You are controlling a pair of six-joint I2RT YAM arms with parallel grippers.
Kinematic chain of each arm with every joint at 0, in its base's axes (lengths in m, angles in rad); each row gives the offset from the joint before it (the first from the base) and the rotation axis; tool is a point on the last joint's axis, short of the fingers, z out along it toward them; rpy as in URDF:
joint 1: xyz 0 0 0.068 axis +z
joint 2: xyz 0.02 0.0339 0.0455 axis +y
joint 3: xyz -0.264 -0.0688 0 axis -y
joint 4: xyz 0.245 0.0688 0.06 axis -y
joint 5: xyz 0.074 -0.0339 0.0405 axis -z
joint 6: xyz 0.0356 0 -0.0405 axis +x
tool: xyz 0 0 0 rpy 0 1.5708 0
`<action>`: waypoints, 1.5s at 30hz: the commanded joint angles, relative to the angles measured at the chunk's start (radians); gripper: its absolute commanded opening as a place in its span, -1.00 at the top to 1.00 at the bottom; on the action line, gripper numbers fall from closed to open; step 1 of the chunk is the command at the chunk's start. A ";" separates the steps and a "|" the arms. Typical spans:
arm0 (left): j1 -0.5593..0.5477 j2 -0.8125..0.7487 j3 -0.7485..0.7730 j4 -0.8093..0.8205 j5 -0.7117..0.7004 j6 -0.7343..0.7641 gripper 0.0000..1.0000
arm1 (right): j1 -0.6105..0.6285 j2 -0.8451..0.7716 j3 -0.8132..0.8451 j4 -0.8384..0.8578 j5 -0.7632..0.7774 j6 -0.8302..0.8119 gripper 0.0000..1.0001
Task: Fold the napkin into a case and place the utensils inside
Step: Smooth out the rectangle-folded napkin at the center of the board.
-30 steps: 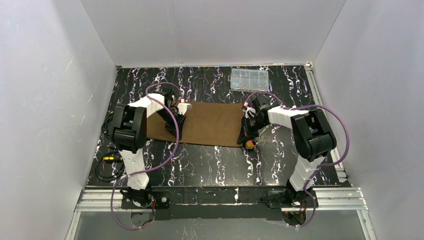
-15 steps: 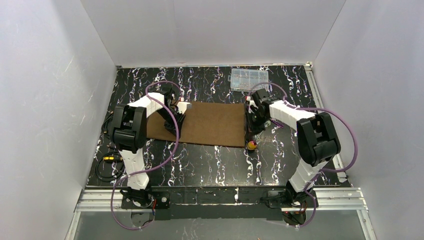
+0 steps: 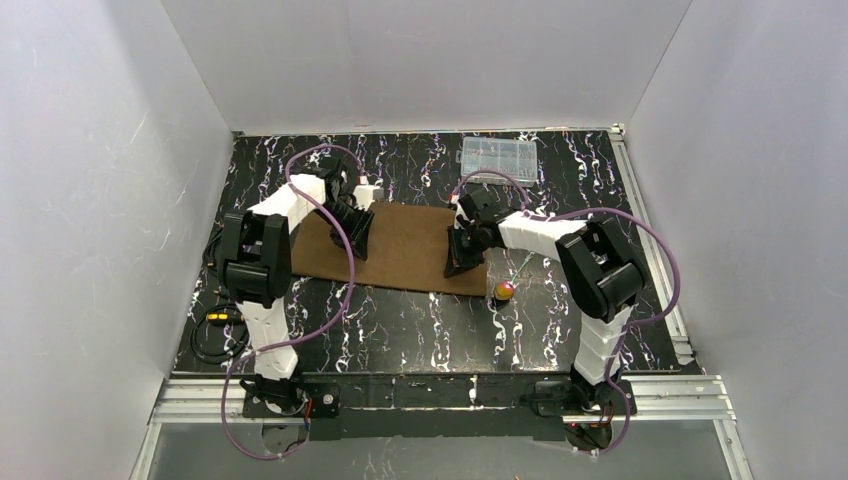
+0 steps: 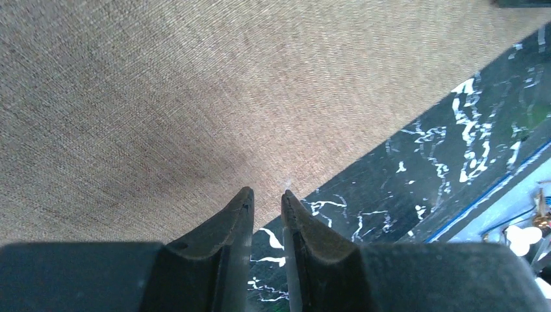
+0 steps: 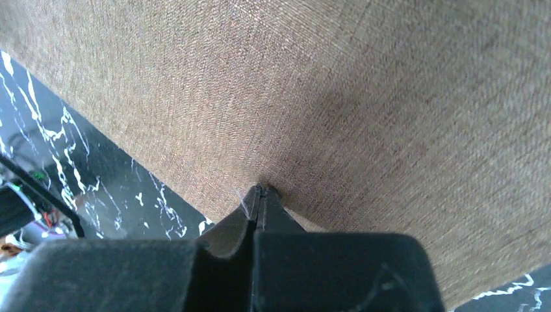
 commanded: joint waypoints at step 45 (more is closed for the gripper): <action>0.329 -0.102 -0.122 0.027 -0.443 0.314 0.67 | -0.048 -0.027 -0.135 0.078 0.024 0.005 0.97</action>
